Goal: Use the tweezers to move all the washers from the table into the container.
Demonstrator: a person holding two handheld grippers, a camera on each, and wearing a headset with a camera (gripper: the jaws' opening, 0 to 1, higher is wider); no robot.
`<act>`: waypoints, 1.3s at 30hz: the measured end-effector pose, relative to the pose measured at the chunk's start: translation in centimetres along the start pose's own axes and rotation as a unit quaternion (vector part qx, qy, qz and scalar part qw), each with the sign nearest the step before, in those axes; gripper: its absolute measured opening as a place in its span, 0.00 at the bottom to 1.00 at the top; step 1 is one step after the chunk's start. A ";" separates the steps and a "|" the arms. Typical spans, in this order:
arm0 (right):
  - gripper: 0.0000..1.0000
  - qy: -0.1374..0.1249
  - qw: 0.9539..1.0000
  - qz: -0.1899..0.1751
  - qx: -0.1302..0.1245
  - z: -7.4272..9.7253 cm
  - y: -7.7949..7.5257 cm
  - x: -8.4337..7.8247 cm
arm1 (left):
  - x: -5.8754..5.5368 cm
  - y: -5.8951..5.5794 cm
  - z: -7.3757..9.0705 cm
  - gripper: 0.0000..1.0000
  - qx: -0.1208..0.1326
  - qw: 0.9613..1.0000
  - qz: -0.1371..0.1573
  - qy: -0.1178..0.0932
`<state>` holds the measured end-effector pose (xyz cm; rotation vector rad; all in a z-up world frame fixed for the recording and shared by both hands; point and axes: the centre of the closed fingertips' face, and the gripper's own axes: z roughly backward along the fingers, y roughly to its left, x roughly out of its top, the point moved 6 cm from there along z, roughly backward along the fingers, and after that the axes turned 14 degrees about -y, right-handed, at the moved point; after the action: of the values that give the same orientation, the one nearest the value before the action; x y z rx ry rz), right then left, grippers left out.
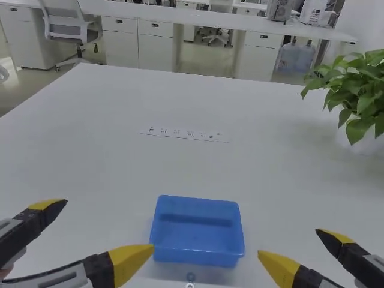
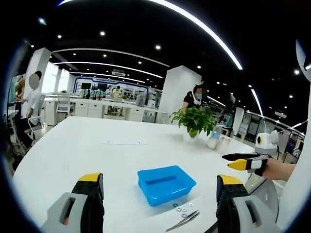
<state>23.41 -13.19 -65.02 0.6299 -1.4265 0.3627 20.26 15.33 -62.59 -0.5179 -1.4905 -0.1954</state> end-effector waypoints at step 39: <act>0.31 0.141 0.980 0.063 0.123 -1.9 2.1 -5.2 | -12.7 -0.7 -1.7 0.13 -0.239 0.906 -0.142 0.318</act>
<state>23.04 -9.72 -69.80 0.6602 -1.1608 0.7088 20.36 11.53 -74.83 -0.5503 -0.8553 -0.8924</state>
